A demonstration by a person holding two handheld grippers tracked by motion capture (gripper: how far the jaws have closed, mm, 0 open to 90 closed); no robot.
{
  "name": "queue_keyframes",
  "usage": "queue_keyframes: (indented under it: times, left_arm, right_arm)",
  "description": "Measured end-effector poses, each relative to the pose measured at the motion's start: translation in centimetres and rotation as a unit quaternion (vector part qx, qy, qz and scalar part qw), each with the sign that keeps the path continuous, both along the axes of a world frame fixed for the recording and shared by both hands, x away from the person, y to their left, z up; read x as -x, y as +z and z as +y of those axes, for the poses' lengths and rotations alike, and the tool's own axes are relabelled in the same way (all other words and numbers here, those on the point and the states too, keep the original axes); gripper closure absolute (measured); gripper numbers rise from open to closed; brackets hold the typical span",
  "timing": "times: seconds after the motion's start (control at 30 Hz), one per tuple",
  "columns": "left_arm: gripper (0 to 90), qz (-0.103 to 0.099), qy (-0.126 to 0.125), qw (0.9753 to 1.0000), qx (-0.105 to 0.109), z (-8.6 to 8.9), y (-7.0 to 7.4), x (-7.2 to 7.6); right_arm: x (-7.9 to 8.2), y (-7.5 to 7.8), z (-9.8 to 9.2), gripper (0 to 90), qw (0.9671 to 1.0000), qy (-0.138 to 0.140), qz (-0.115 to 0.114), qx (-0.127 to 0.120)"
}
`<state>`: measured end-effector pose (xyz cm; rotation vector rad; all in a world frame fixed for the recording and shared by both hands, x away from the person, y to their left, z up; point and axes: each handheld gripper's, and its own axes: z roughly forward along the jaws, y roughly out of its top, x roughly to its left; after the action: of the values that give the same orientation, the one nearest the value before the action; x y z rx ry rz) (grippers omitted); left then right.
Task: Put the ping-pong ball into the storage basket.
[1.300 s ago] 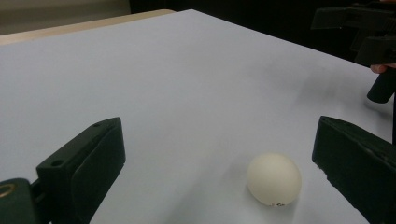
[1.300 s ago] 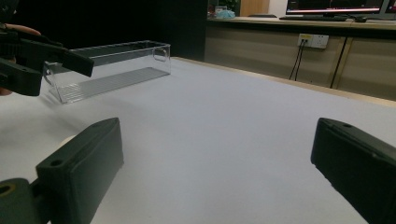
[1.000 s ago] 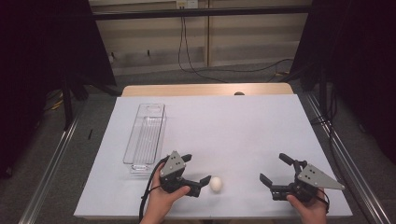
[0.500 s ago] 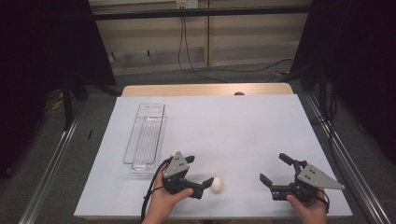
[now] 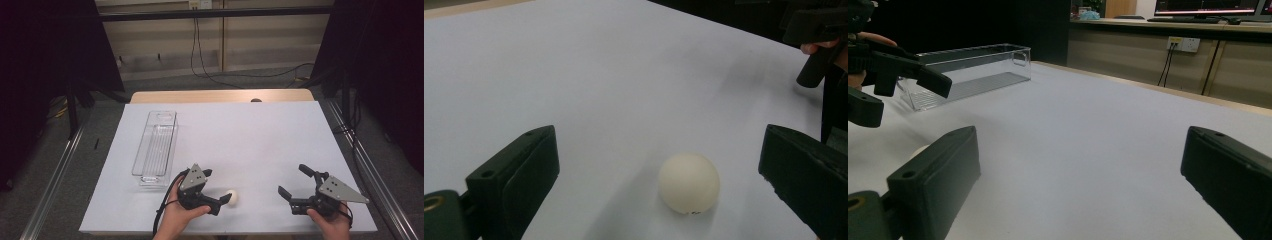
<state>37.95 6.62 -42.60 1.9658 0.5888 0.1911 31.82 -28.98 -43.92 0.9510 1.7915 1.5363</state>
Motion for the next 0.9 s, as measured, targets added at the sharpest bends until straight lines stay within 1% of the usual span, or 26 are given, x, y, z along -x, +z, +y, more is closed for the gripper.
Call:
queue_keyframes:
  times: [0.07, 0.1, 0.13, 0.2, 0.23, 0.27, 0.3, 0.33, 0.37, 0.4, 0.43, 0.5, 0.53, 0.57, 0.63, 0.67, 0.8, 0.83, 0.87, 0.9]
  left_arm:
    - [3.0, 0.002, -0.002, 1.0000, -0.002, -0.14, -0.07, 0.05]
    - [3.0, 0.005, 0.000, 1.0000, -0.003, -0.20, -0.09, 0.13]
    - [3.0, 0.004, -0.001, 0.9999, -0.010, -0.21, -0.09, 0.12]
    - [3.0, 0.006, -0.008, 0.9999, -0.009, -0.33, -0.20, 0.09]
    - [3.1, 0.006, -0.006, 0.9999, -0.014, -0.37, -0.20, 0.13]
    - [3.1, 0.011, -0.004, 0.9999, -0.012, -0.46, -0.23, 0.18]
    - [3.1, 0.011, -0.006, 0.9997, -0.020, -0.45, -0.19, 0.17]
    - [3.1, 0.012, -0.010, 0.9998, -0.016, -0.48, -0.26, 0.14]
    - [3.1, 0.011, -0.009, 0.9998, -0.017, -0.53, -0.26, 0.16]
    - [3.1, 0.013, -0.007, 0.9996, -0.024, -0.54, -0.20, 0.21]
    - [3.1, 0.013, -0.011, 0.9997, -0.020, -0.59, -0.27, 0.18]
    - [3.1, 0.013, -0.011, 0.9995, -0.028, -0.64, -0.24, 0.20]
    - [3.1, 0.015, -0.009, 0.9995, -0.028, -0.68, -0.26, 0.23]
    - [3.1, 0.016, -0.011, 0.9995, -0.025, -0.73, -0.32, 0.21]
    - [3.1, 0.016, -0.011, 0.9994, -0.028, -0.79, -0.35, 0.22]
    - [3.1, 0.015, -0.011, 0.9993, -0.033, -0.81, -0.35, 0.21]
    - [3.1, 0.017, -0.014, 0.9991, -0.035, -0.99, -0.46, 0.25]
    - [3.1, 0.016, -0.014, 0.9990, -0.040, -0.95, -0.46, 0.23]
    - [3.1, 0.018, -0.014, 0.9990, -0.039, -0.97, -0.50, 0.24]
    - [3.1, 0.019, -0.014, 0.9990, -0.038, -0.99, -0.53, 0.23]
  right_arm:
    - [-0.01, 0.01, 0.01, 1.8, 1.0000, 0.000, 0.000, -0.001]
    - [0.00, 0.02, 0.02, 1.8, 1.0000, -0.003, 0.000, -0.003]
    - [0.00, 0.01, 0.02, 1.8, 1.0000, -0.001, 0.000, -0.002]
    - [0.00, 0.00, 0.00, 1.8, 1.0000, 0.000, 0.000, 0.000]
    - [0.01, 0.02, 0.06, 1.8, 1.0000, -0.003, 0.001, -0.004]
    - [0.01, 0.02, 0.06, 1.8, 1.0000, -0.003, 0.001, -0.004]
    - [0.01, 0.02, 0.06, 1.9, 1.0000, -0.003, 0.001, -0.004]
    - [0.00, 0.00, 0.02, 1.9, 1.0000, 0.000, 0.001, -0.001]
    - [0.00, 0.00, 0.02, 1.9, 1.0000, 0.000, 0.001, -0.001]
    - [0.00, 0.00, 0.04, 1.9, 1.0000, -0.002, 0.001, -0.003]
    - [0.00, 0.00, 0.03, 1.9, 1.0000, 0.000, 0.002, -0.001]
    - [0.00, -0.01, 0.01, 1.9, 1.0000, 0.000, 0.001, 0.000]
    - [-0.01, -0.01, 0.00, 1.9, 1.0000, 0.001, 0.001, 0.001]
    - [-0.01, -0.01, 0.00, 1.9, 1.0000, 0.001, 0.001, 0.001]
    - [0.00, -0.01, 0.02, 1.9, 1.0000, 0.000, 0.001, -0.001]
    - [-0.01, 0.00, 0.02, 1.9, 1.0000, 0.000, 0.001, -0.001]
    - [0.01, 0.01, 0.02, 1.9, 1.0000, 0.000, 0.001, -0.002]
    - [0.01, 0.02, 0.02, 1.9, 1.0000, -0.002, 0.000, -0.003]
    - [0.01, 0.01, -0.01, 1.9, 1.0000, 0.000, 0.000, 0.000]
    - [0.00, 0.02, 0.02, 1.9, 1.0000, -0.002, 0.000, -0.003]
